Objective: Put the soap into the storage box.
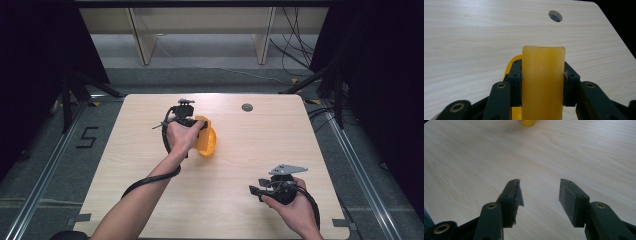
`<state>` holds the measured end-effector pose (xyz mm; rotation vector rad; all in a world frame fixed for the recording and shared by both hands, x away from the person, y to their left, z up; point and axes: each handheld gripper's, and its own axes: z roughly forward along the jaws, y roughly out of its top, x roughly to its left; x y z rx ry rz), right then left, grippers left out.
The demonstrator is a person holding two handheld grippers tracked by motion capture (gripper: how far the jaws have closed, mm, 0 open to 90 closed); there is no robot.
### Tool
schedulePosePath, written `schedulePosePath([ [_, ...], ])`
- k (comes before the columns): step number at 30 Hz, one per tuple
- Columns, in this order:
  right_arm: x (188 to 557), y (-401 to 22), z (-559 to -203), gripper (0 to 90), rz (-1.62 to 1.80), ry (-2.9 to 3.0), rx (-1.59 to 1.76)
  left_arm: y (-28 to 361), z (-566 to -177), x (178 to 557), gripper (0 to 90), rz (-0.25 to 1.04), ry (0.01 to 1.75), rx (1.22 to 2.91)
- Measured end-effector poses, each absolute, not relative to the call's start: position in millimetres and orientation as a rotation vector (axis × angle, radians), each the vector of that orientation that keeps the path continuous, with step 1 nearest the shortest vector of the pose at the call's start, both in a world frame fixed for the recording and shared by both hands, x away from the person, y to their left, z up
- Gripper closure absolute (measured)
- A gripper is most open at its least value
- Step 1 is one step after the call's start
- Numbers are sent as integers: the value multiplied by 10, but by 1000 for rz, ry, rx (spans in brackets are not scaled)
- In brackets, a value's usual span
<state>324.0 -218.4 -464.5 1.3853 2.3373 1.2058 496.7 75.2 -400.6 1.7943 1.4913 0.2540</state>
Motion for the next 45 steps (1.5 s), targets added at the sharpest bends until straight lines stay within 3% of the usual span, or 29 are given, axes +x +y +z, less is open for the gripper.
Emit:
schedulePosePath([
  [45,3236,-2219,-4605,513,1135,2390,1393,658,-4160,5083,606,212,1598,1847],
])
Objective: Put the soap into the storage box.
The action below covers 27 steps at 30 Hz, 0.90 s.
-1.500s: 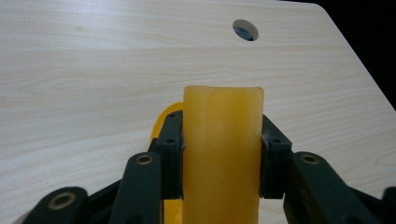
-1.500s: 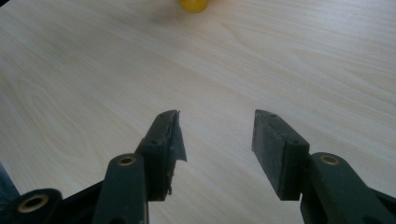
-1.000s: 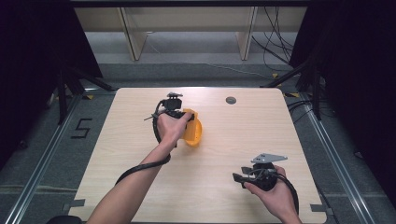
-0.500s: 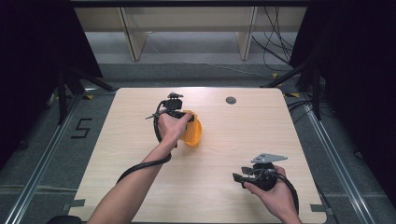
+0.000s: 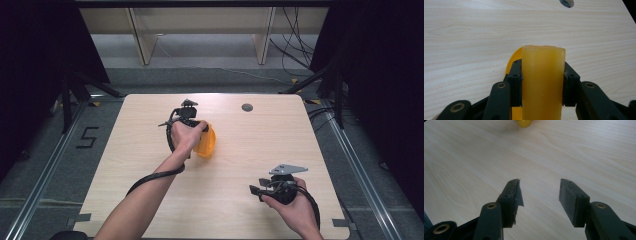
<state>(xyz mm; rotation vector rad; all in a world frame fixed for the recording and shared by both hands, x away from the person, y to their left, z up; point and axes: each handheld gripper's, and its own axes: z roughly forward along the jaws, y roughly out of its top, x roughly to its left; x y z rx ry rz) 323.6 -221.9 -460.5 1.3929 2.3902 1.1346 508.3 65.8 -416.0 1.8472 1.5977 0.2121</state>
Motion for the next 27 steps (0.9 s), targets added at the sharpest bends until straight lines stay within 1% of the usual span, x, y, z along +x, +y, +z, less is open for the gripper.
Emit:
schedulePosePath([
  [14,3236,-2212,-4611,513,1151,2382,1391,634,-4176,5135,604,207,1608,1866],
  [16,3242,-2193,-4639,513,1194,2344,1386,629,-4184,5142,603,211,1609,1862],
  [17,3234,-2215,-4603,512,1138,2395,1394,626,-4188,5145,603,215,1612,1860],
  [23,3235,-2219,-4602,512,1135,2392,1392,605,-4181,5163,603,212,1610,1884],
  [24,3252,-2236,-4608,513,1129,2387,1344,602,-4181,5167,602,213,1609,1886],
  [25,3233,-2218,-4601,512,1135,2391,1395,599,-4184,5173,602,215,1612,1885],
  [27,3233,-2219,-4601,513,1135,2390,1393,602,-4187,5186,602,222,1616,1892],
])
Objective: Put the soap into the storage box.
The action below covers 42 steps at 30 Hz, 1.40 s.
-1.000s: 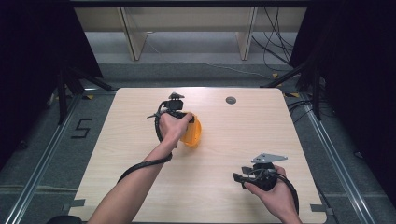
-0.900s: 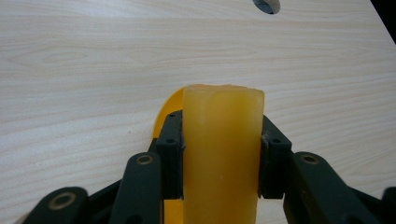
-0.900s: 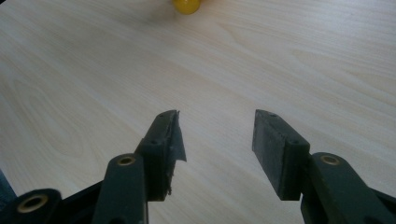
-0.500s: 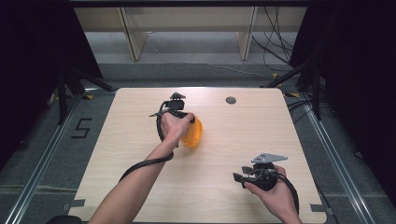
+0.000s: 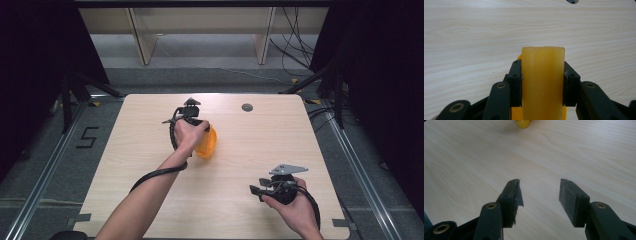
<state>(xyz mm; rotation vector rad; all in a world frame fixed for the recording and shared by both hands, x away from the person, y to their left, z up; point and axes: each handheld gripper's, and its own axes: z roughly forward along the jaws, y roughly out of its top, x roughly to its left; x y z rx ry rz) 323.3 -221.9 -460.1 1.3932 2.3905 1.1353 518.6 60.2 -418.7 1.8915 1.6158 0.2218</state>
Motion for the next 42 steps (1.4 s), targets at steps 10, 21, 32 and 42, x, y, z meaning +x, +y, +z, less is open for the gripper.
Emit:
schedulePosePath([
  [10,3246,-2231,-4610,512,1147,2393,1367,587,-4195,5205,600,222,1615,1900],
  [21,3247,-2232,-4610,512,1147,2394,1366,574,-4209,5215,599,219,1597,1917],
  [32,3235,-2189,-4639,512,1198,2341,1397,542,-4184,5107,571,220,1552,1942],
  [42,3234,-2208,-4616,512,1163,2385,1397,567,-4215,5024,559,212,1529,1981],
])
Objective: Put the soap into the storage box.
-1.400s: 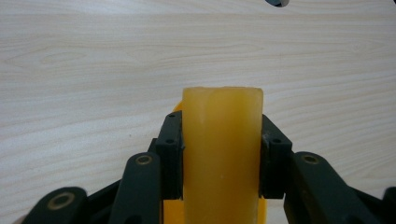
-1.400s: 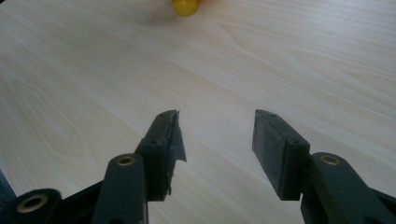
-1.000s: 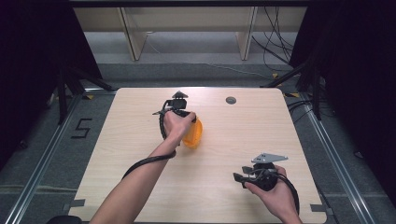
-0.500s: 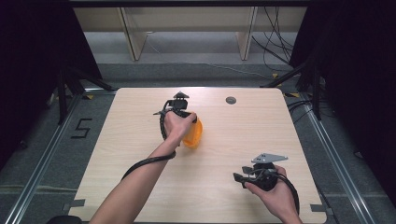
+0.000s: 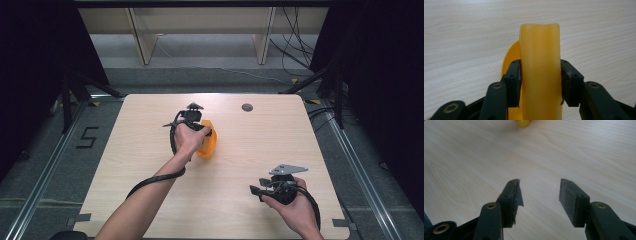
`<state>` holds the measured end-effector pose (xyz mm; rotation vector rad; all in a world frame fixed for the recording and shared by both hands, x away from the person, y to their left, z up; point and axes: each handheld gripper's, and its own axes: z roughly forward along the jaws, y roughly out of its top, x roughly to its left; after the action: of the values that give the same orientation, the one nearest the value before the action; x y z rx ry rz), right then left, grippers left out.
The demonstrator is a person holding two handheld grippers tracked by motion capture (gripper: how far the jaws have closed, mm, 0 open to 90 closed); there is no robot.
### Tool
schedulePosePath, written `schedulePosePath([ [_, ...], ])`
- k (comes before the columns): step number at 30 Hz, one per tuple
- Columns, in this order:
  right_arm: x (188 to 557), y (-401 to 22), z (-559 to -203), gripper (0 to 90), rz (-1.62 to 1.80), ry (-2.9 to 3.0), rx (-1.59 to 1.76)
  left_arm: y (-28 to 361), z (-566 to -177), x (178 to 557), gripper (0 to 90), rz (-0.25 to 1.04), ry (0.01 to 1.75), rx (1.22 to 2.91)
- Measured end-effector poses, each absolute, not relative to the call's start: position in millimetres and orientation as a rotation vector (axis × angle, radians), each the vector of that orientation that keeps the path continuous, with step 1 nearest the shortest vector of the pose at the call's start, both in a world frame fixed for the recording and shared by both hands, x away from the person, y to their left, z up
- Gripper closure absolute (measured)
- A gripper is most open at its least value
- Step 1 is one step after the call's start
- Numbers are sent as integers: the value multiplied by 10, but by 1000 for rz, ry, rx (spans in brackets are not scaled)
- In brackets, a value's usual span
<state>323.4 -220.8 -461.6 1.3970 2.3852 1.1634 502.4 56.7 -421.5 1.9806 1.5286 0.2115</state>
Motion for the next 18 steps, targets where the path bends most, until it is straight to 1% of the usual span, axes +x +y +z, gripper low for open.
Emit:
schedulePosePath([
  [8,3236,-2188,-4641,511,1193,2344,1397,584,-4234,4939,553,226,1505,1980],
  [18,3236,-2205,-4625,511,1153,2369,1391,603,-4271,4886,548,195,1512,1963],
])
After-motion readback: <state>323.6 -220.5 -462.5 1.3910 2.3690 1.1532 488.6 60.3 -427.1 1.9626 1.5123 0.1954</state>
